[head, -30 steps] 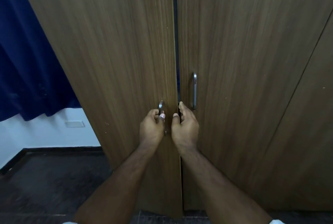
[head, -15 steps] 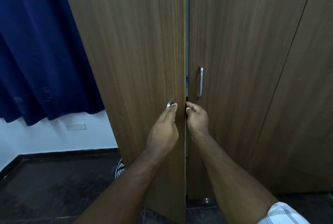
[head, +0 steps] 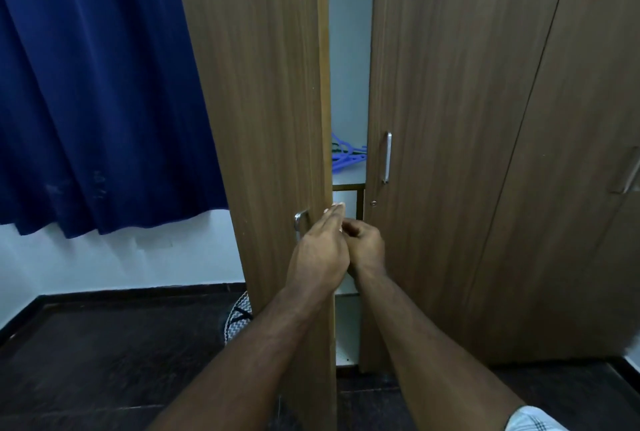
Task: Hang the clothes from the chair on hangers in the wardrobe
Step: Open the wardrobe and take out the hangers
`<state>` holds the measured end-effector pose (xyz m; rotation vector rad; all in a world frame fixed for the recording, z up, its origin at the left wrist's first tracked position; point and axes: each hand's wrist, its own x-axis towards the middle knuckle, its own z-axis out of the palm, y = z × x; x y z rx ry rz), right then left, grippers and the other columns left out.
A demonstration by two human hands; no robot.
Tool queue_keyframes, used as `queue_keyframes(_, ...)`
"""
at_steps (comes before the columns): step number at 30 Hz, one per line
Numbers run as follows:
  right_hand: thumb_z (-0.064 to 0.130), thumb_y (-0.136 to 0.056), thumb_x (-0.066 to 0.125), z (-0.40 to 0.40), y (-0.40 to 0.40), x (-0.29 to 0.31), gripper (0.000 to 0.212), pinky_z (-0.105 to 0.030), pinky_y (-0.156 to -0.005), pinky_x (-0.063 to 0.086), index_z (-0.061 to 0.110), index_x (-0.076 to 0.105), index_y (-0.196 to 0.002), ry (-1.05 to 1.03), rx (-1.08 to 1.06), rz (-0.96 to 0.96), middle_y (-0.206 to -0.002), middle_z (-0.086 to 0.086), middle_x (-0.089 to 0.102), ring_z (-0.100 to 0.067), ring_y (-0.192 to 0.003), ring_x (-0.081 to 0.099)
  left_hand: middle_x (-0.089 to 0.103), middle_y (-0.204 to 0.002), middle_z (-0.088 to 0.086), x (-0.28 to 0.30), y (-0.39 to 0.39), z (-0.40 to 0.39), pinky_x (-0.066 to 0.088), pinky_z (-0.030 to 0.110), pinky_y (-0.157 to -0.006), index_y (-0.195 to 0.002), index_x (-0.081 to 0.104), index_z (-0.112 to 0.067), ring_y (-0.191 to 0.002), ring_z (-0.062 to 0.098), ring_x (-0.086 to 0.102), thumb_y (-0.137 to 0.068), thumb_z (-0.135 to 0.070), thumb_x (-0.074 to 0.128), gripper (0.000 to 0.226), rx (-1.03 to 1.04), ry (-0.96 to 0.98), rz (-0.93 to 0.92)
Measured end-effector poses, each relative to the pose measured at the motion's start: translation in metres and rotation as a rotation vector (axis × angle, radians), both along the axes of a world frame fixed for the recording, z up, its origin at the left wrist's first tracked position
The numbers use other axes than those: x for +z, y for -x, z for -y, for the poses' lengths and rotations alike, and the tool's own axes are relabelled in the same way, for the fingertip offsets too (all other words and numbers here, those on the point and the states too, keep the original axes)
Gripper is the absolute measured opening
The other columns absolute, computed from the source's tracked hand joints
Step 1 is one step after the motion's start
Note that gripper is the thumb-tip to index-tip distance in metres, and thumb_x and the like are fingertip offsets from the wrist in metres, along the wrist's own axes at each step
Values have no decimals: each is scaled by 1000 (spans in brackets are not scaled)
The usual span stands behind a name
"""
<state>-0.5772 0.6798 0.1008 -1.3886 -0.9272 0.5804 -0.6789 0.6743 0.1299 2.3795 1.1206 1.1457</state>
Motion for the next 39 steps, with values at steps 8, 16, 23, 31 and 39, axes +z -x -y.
queue_keyframes(8, 11, -87, 72, 14, 53, -3, 20, -36, -82, 60, 30, 79, -84, -58, 158, 41, -84, 7, 77, -9, -82, 73, 38, -159, 0, -16, 45, 37, 29, 25, -120, -153, 39, -13, -146, 9, 34, -103, -4, 41, 51, 198, 11, 86)
queue_keyframes(16, 26, -87, 74, 8, 133, -2, 10, -27, -73, 57, 18, 79, -90, -9, 251, 187, -82, 7, 76, -6, -79, 71, 43, -156, 1, -17, 119, 49, 38, 35, -116, -154, 37, -19, -141, 15, 44, -105, -7, 36, 50, 354, 43, 132)
queue_keyframes(23, 23, -90, 71, -3, 215, 7, 8, -13, -66, 45, 18, 77, -91, 18, 225, 277, -87, 6, 75, -6, -78, 66, 57, -143, 7, -13, 205, 38, 48, 39, -106, -153, 38, -26, -124, 21, 58, -105, -9, 41, 51, 397, 61, 119)
queue_keyframes(31, 17, -94, 61, -13, 295, 9, 21, -26, -87, 55, 15, 76, -109, 7, 290, 315, -101, 2, 76, -10, -92, 68, 68, -115, 8, -8, 287, 12, 58, 29, -81, -153, 37, -31, -90, 15, 65, -106, -14, 40, 50, 416, 136, 107)
queue_keyframes(39, 15, -89, 64, -23, 301, 3, 15, -34, -81, 57, 20, 78, -95, 12, 163, 300, -89, 7, 76, -10, -84, 69, 69, -119, 8, -14, 295, 4, 55, 28, -88, -153, 39, -26, -98, 18, 66, -105, -15, 44, 49, 339, 68, 113)
